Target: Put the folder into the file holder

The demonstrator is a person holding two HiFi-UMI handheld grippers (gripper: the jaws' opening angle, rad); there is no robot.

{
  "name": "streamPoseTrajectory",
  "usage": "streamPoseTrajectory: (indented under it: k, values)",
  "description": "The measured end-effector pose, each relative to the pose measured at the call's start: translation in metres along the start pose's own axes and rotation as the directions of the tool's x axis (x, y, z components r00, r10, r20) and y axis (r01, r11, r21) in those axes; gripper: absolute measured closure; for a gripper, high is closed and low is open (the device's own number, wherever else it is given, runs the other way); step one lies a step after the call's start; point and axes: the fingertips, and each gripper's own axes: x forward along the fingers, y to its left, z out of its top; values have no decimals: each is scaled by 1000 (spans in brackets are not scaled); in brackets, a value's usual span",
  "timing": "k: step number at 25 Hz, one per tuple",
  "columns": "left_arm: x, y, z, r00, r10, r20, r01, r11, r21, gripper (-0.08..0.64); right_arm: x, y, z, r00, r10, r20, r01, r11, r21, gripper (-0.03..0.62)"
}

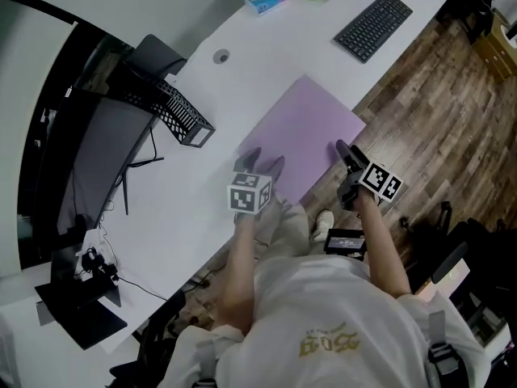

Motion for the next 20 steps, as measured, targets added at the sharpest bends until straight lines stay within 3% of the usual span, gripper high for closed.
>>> streamPoseTrajectory:
  k: [10, 15, 20]
  values:
    - [27, 4, -10, 996, -14, -85, 20, 997, 77, 259, 19, -6, 2, 997, 60, 48, -65, 991, 120, 249]
    - [34, 1, -18, 993, -10, -118, 23, 994, 108, 261, 28, -13, -3, 997, 70, 17, -72, 987, 141, 255]
    - [34, 4, -20, 993, -1, -117, 16, 992, 124, 287, 33, -17, -4, 995, 92, 29, -95, 979, 181, 321]
